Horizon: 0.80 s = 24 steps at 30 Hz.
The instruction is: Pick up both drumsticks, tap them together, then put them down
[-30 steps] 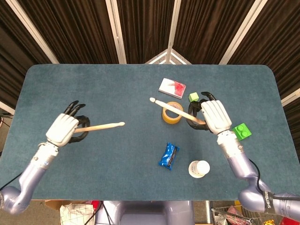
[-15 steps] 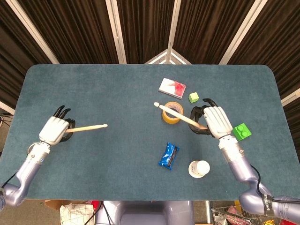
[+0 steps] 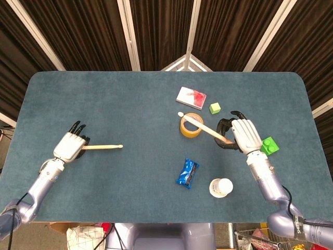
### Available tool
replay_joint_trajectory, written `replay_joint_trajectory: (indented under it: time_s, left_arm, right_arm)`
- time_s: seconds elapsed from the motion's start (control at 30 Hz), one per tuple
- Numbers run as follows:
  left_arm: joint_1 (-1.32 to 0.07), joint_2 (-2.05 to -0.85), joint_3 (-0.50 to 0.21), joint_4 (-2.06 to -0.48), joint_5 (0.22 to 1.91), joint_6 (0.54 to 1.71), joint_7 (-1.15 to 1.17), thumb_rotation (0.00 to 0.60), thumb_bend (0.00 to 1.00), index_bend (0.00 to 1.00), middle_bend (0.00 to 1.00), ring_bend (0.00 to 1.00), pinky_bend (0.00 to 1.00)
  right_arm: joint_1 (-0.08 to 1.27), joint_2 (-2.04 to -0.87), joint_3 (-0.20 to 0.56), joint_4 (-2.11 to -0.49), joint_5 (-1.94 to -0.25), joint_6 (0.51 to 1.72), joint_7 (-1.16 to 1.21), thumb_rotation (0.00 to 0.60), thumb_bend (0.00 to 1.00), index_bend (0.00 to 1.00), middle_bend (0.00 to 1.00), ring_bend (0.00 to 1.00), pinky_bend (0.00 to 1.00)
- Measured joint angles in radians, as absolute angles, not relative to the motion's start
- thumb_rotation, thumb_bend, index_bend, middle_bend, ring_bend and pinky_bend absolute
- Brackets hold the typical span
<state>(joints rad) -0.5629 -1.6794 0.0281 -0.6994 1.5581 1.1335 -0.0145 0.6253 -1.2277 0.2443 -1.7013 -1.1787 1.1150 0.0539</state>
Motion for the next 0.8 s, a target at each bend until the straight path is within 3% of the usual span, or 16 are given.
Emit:
replay_joint_trajectory:
  time_s: [0.8]
  left_arm:
    - [-0.622,-1.788,-0.031,-0.672,1.527,1.1,0.028,0.6,0.51,0.65,0.6,0.12,0.0]
  right_arm:
    - [0.585,-1.193,0.247,-1.683,-1.2,1.102,0.096,0.6,0.46,0.75,0.65,0.51,0.15]
